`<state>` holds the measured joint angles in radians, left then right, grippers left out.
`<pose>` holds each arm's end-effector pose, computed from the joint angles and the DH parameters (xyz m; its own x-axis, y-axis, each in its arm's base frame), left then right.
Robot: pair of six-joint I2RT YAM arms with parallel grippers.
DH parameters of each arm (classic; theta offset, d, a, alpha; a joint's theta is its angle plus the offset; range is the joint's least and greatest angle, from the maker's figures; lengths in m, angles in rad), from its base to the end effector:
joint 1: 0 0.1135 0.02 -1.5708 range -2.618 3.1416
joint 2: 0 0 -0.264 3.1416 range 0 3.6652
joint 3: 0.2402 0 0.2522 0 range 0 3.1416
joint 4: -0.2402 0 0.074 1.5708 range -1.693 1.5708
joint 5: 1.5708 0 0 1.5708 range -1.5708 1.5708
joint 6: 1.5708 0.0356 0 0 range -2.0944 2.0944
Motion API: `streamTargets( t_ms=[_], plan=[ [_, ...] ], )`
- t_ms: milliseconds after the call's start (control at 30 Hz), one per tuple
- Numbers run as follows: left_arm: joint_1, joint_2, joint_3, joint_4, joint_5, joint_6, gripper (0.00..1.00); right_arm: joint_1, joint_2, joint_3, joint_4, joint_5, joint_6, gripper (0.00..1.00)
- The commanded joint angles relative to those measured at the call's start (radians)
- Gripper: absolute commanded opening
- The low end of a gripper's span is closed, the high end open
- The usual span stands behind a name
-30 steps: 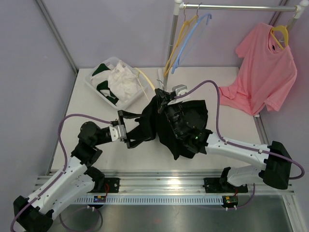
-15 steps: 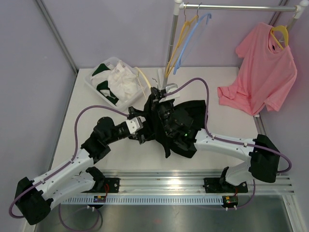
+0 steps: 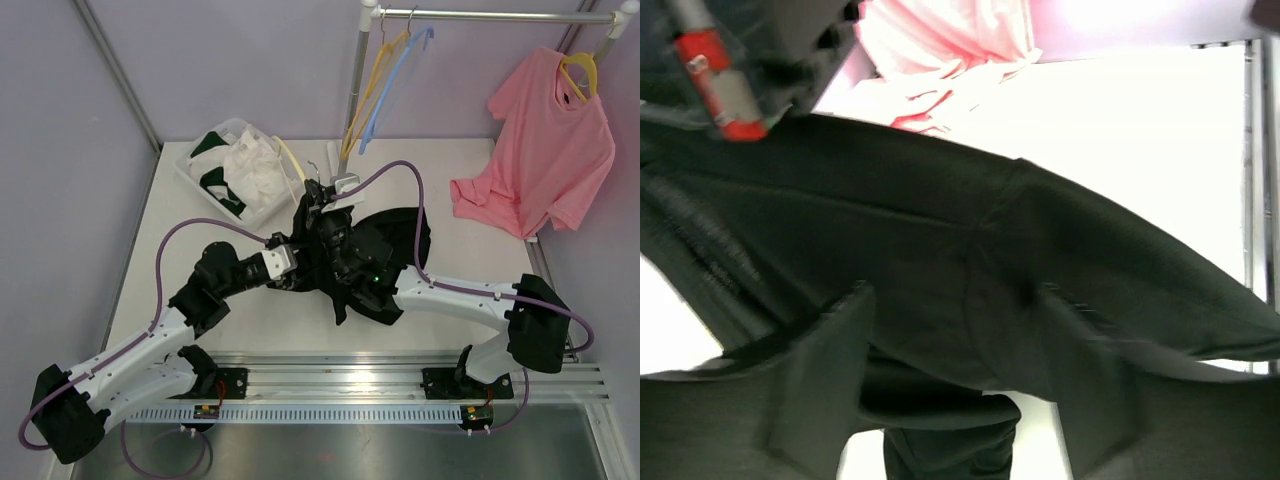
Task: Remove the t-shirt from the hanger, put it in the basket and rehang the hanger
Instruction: Remove the tshirt from the hanger
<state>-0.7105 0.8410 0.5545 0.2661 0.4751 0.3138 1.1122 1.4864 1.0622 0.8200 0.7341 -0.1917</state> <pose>0.1422 -0.1438 0.2964 0.2713 0.1287 -0.9538 0.8862 0.3533 0.2997 0.1712 0.2928 0.3691 0.2423 0.1712 -0.9550 -0.3524 0.9326 0.0778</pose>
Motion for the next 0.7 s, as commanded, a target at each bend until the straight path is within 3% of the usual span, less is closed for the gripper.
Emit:
streamTargets(
  t_ms=[0, 133, 233, 500, 667],
  plan=[
    [-0.014, 0.003, 0.019, 0.042, 0.059, 0.031, 0.47, 0.012, 0.006, 0.059, 0.116, 0.016, -0.011, 0.0],
    [-0.015, 0.004, 0.031, 0.013, 0.098, 0.047, 0.12, 0.015, 0.018, 0.064, 0.137, 0.019, -0.023, 0.0],
    [-0.017, -0.006, 0.036, -0.018, 0.14, 0.053, 0.0, 0.015, 0.026, 0.07, 0.146, 0.033, -0.037, 0.0],
    [-0.043, -0.051, 0.041, -0.111, 0.23, 0.111, 0.0, 0.014, 0.075, 0.137, 0.203, 0.088, -0.196, 0.0],
    [-0.136, -0.065, 0.039, -0.224, 0.26, 0.218, 0.0, 0.014, 0.11, 0.217, 0.185, 0.151, -0.264, 0.0]
  ],
)
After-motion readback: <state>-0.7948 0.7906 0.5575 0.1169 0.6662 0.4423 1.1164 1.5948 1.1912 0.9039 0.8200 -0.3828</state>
